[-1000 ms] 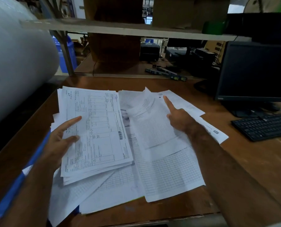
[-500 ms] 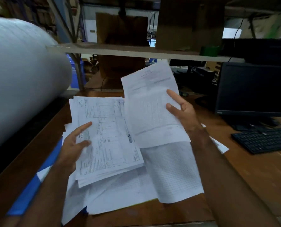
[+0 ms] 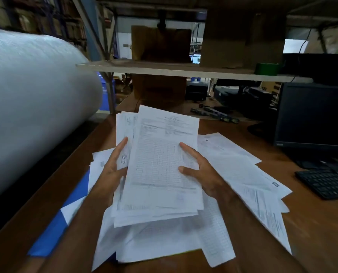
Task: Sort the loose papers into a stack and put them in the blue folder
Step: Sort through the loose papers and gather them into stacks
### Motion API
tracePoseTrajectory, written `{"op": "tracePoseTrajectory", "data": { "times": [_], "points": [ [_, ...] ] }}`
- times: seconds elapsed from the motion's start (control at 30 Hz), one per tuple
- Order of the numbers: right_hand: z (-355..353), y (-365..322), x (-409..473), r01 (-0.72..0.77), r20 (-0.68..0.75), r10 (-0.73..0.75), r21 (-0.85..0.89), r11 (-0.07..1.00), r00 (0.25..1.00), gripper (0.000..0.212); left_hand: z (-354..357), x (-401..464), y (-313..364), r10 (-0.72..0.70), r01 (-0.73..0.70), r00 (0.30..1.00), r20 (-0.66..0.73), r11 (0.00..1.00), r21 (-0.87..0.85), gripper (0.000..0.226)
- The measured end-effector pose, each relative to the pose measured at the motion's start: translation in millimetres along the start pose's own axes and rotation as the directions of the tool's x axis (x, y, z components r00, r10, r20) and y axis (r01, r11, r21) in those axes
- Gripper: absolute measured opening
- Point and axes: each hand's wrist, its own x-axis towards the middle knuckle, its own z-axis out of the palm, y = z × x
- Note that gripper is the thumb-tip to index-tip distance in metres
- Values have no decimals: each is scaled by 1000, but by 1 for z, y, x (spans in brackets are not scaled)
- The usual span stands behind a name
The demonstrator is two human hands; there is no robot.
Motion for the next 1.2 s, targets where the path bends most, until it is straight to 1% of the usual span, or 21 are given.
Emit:
{"op": "tracePoseTrajectory", "data": {
  "times": [0.03, 0.1, 0.13, 0.2, 0.27, 0.33, 0.4, 0.47, 0.5, 0.53, 0.57, 0.6, 0.63, 0.67, 0.7, 0.73, 0.8, 0.87, 0.97, 1.1, 1.2],
  "points": [
    [2, 2, 2, -7, 0, 7, 9, 1000, 1000, 69, 2, 1, 2, 5, -5, 1000, -6, 1000, 1, 52],
    [8, 5, 7, -34, -8, 34, -23, 999, 999, 70, 6, 0, 10, -44, 44, 999, -7, 999, -10, 29],
    [10, 6, 9, -44, -19, 43, -47, 998, 999, 71, 7, 0, 11, -68, 68, 998, -7, 998, -13, 27],
    [15, 10, 12, -46, -74, 34, -155, 987, 997, 72, 5, 5, 4, -67, 65, 997, 37, 997, 37, 38],
    [18, 14, 13, -47, -105, 23, -234, 971, 994, 74, -1, 3, -5, -77, 63, 989, 126, 991, 114, 58],
    [18, 16, 12, -34, -86, 14, -238, 971, 996, 77, -9, 3, -16, -85, 65, 985, 152, 989, 133, 56],
    [13, 17, 9, -21, -36, 14, -205, 979, 999, 79, -9, 5, -24, -83, 69, 988, 132, 992, 105, 54],
    [2, 11, 4, -84, -35, 78, -206, 975, 996, 79, -7, 6, -27, -91, 86, 992, 87, 995, 60, 57],
    [-10, 10, 2, -154, -60, 143, -301, 941, 988, 81, -7, 6, -29, -90, 86, 993, 77, 995, 46, 58],
    [-27, 11, 1, -234, -101, 211, -476, 848, 972, 86, -9, 7, -32, -91, 88, 993, 72, 995, 47, 59],
    [-45, 13, -3, -307, -142, 288, -664, 682, 947, 96, -11, 7, -34, -97, 93, 993, 67, 994, 58, 59],
    [-64, 18, -8, -363, -181, 376, -786, 500, 909, 110, -13, 8, -37, -102, 98, 993, 57, 993, 70, 59],
    [-80, 21, -16, -416, -227, 470, -840, 349, 853, 122, -15, 10, -39, -106, 102, 993, 50, 992, 76, 59],
    [-92, 24, -23, -457, -267, 537, -851, 259, 801, 130, -19, 11, -43, -111, 107, 993, 40, 991, 76, 60],
    [-98, 26, -29, -485, -291, 579, -849, 212, 762, 134, -23, 14, -46, -114, 113, 993, 22, 991, 72, 62],
    [-101, 28, -33, -496, -303, 589, -846, 194, 749, 135, -27, 16, -49, -114, 113, 994, 3, 991, 68, 64],
    [-97, 32, -34, -517, -338, 548, -829, 211, 765, 134, -37, 20, -57, -118, 120, 993, -26, 991, 63, 68],
    [-90, 35, -32, -550, -378, 489, -788, 275, 786, 132, -47, 23, -61, -138, 141, 989, -55, 988, 68, 71],
    [-83, 39, -28, -549, -407, 404, -760, 349, 819, 120, -57, 20, -65, -144, 147, 988, -52, 987, 67, 72],
    [-85, 35, -19, -425, -364, 221, -810, 405, 905, 83, -59, 11, -66, -126, 132, 990, -58, 987, 98, 69],
    [-87, 37, -18, -312, -288, 129, -790, 527, 949, 44, -54, 9, -62, -135, 140, 989, -57, 986, 91, 67]
  ]
}}
